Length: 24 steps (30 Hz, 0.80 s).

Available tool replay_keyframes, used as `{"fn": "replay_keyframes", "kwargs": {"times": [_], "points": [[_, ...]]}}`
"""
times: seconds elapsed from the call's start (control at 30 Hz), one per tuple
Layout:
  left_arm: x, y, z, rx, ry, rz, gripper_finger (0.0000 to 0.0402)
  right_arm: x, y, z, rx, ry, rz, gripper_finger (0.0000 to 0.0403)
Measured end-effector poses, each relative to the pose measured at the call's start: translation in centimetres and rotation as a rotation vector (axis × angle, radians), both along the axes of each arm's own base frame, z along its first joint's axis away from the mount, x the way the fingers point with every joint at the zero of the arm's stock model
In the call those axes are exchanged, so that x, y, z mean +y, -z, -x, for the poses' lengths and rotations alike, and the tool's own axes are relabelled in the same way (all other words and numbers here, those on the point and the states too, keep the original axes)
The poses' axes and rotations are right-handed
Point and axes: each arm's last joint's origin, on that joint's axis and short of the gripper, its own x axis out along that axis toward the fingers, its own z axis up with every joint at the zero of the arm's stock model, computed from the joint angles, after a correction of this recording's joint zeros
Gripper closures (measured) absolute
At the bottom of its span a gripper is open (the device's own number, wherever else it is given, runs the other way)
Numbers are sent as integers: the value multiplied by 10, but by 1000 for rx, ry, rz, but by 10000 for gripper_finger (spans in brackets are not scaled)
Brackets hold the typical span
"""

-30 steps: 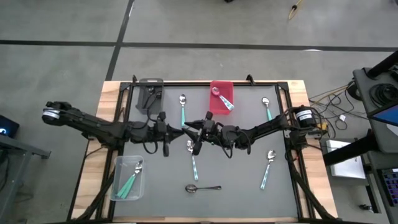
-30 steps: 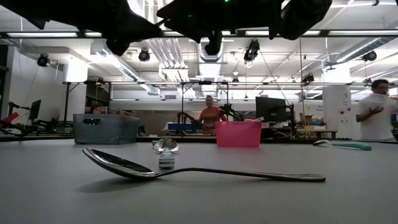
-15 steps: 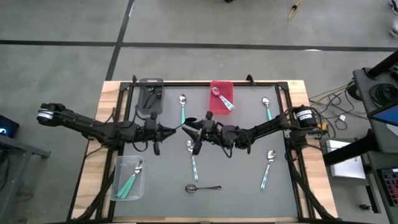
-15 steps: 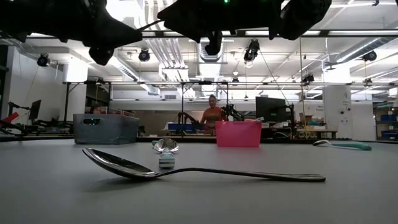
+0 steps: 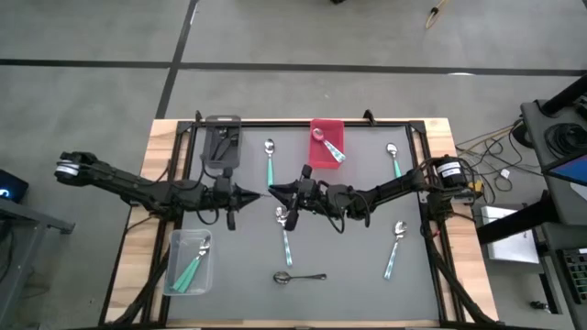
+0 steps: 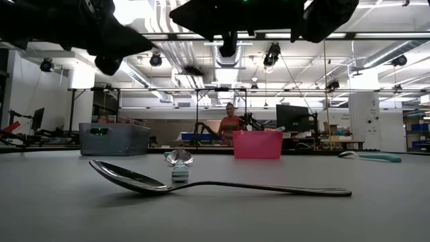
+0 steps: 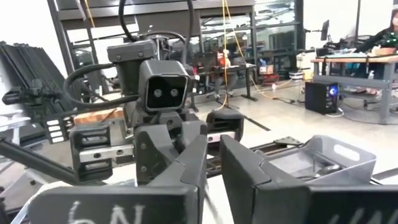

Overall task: Sort silverware by color (type)
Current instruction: Put the black spoon into the black bin

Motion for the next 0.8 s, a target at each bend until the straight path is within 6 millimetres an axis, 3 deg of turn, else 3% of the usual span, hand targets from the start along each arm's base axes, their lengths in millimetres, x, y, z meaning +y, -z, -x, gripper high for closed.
{"fn": "replay_keyframes", "kwargs": {"times": [0.3, 0.8], "points": [[-1, 4, -3, 17, -1, 11, 401, 0, 1, 0, 9, 0, 4, 320], [-1, 3, -3, 7, -2, 13, 401, 0, 5, 0, 64, 0, 17, 314]]}}
